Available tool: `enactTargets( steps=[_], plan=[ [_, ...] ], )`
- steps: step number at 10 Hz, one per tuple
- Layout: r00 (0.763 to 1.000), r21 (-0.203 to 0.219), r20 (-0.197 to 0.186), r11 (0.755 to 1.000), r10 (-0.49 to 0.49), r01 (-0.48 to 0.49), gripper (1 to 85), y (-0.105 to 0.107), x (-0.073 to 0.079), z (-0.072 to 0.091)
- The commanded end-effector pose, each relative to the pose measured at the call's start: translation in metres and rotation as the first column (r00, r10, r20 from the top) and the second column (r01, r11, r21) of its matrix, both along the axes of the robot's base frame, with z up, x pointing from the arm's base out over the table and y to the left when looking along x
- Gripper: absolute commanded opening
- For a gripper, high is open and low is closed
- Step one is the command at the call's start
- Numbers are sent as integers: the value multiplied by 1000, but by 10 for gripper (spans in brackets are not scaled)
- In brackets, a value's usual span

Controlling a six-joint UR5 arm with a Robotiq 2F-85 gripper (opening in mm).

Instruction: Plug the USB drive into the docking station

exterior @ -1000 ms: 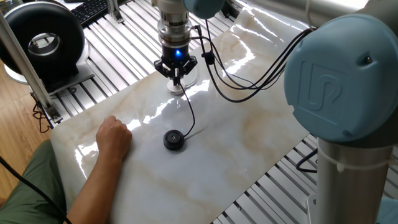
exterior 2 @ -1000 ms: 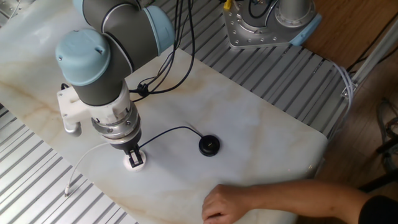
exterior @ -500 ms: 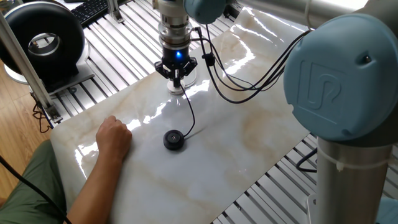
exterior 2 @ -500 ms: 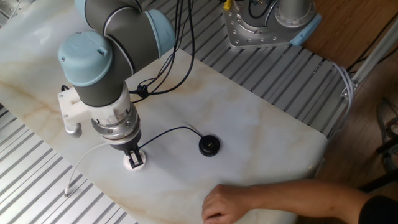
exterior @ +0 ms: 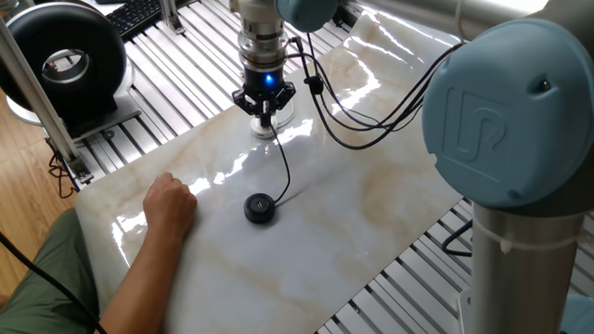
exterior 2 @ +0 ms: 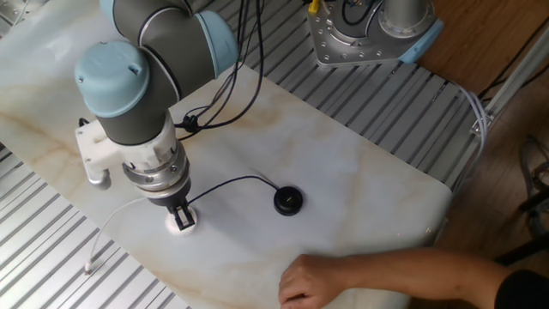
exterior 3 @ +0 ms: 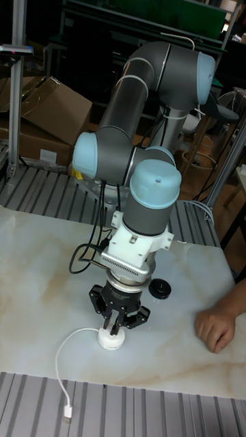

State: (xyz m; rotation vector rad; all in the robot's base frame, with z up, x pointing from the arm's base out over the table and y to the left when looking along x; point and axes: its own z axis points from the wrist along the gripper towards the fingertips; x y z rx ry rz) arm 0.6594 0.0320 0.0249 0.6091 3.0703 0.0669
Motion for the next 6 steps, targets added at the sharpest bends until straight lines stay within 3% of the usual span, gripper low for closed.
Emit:
enactTargets(
  steps=[1,4,6],
  plan=[
    [998,26,4,998,56,-56,383,6,2,3],
    [997,26,19,997,78,-79,430,6,5,5],
    [993,26,78,996,85,-87,427,7,18,13]
  ],
)
